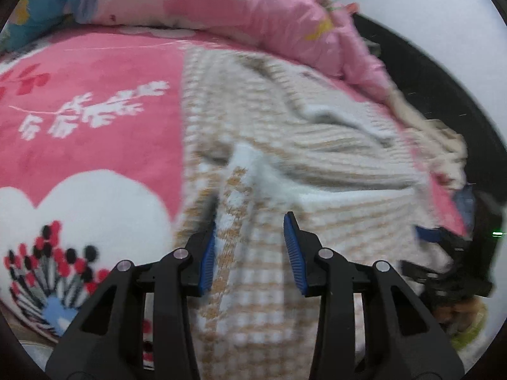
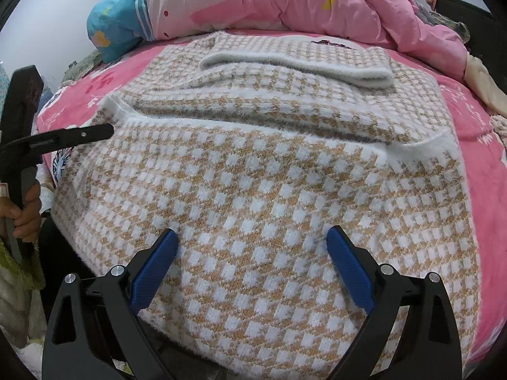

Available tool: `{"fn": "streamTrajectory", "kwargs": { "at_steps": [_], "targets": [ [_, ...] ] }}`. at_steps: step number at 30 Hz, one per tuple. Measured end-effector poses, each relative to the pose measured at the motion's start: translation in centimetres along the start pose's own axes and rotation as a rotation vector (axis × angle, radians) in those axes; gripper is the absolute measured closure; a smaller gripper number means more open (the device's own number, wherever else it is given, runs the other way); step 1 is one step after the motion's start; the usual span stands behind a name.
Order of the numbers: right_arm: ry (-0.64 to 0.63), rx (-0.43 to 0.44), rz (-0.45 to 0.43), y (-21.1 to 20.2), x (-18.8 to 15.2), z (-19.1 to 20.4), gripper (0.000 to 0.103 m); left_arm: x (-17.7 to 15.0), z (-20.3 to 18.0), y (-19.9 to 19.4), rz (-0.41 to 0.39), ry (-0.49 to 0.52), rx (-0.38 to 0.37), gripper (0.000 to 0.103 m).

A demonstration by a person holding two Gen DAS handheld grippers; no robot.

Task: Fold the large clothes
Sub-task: 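Grasp the white folded edge with the left gripper and lift it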

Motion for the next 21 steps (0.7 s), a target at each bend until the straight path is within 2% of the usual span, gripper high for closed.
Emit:
{"fn": "streamTrajectory", "kwargs": {
  "at_steps": [1, 2, 3, 7, 10, 12, 14, 17, 21],
  "targets": [
    [-0.001, 0.0, 0.0, -0.1, -0.1, 0.0, 0.011, -0.1, -0.8, -0.6, -0.012, 0.016, -0.062, 0.066],
    [-0.001, 0.0, 0.0, 0.0, 0.0, 0.0, 0.011, -0.2, -1.4, -1.0, -0.019, 0.034, -0.085, 0.066],
    [0.0, 0.001, 0.0, 0.0, 0.0, 0.0, 0.011, -0.3, -1.7, -1.1, -0.02, 0.058, -0.065, 0.066],
    [-0.003, 0.007, -0.005, -0.2, 0.0, 0.0, 0.011, -0.4, -0.4, 0.9, 0.037, 0.044, 0.114, 0.066],
    [-0.006, 0.034, -0.015, -0.7, -0.3, -0.2, 0.011, -0.2, 0.0, 1.4, 0.045, 0.014, 0.162, 0.066],
    [0.014, 0.053, -0.036, -1.7, -0.6, -1.1, 0.011, -0.3, -0.6, 1.5, 0.043, 0.049, 0.235, 0.068],
    [0.057, 0.075, -0.065, -3.1, -1.0, -2.7, 0.012, -0.6, -1.2, 1.6, 0.035, 0.075, 0.284, 0.072],
    [0.125, 0.02, -0.108, -5.0, -1.3, -6.3, 0.015, -0.9, -1.9, 1.7, 0.035, 0.109, 0.362, 0.074],
    [0.196, -0.017, -0.139, -6.0, -0.5, -10.2, 0.026, -0.7, -2.3, 2.0, 0.045, 0.119, 0.423, 0.075]
  ]
}}
Point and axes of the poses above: each gripper's, at about its wrist camera, not at the fingertips, and y roughly the way its jaws point, z to its left, x to its top, the point moved 8 cm from there along y, roughly the way its jaws point, and after that the axes turned 7 degrees about z, right-handed, at the moved point
